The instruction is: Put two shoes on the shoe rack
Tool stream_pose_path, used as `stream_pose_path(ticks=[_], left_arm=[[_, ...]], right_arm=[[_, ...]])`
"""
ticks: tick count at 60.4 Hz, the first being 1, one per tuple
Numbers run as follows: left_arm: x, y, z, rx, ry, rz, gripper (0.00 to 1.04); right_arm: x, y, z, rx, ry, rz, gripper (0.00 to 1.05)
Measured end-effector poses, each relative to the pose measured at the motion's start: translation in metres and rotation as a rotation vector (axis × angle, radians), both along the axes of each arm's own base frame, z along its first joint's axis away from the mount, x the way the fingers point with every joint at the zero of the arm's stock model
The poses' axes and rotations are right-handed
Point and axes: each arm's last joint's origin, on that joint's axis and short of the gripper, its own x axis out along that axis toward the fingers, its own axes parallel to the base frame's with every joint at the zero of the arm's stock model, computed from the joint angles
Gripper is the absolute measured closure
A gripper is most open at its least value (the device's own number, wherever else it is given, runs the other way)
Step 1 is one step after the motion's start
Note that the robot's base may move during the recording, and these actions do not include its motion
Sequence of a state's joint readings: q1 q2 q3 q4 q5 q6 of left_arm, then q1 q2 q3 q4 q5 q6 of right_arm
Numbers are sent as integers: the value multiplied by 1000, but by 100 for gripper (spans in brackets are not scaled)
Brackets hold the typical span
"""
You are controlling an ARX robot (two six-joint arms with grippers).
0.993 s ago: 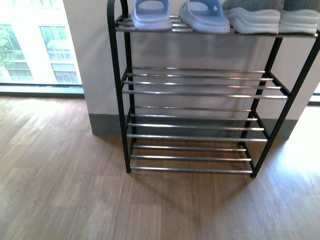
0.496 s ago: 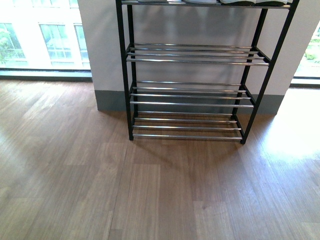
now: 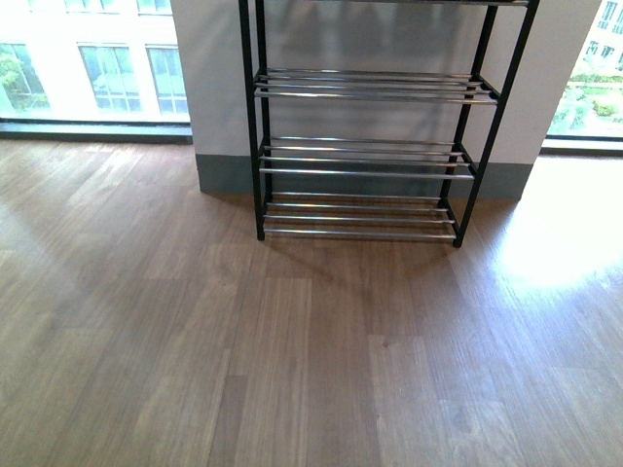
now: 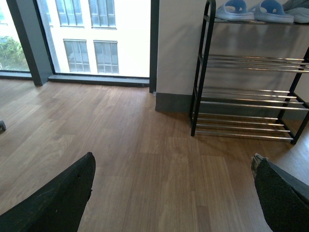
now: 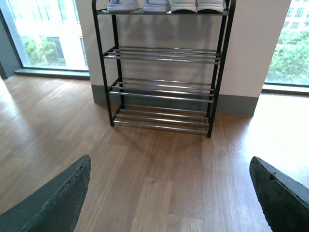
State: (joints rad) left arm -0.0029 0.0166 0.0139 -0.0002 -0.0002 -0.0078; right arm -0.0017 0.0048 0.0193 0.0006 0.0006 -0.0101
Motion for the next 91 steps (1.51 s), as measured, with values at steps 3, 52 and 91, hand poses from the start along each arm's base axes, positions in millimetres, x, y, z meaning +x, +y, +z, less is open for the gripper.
stream_pose_path(ticks=[3,52,91], left_arm=[[0,0,0,0,0,0,9],[0,0,0,0,0,0,9],[0,0,0,0,0,0,9]], right_arm=[[0,0,0,0,0,0,9],[0,0,0,0,0,0,9],[0,0,0,0,0,0,9]])
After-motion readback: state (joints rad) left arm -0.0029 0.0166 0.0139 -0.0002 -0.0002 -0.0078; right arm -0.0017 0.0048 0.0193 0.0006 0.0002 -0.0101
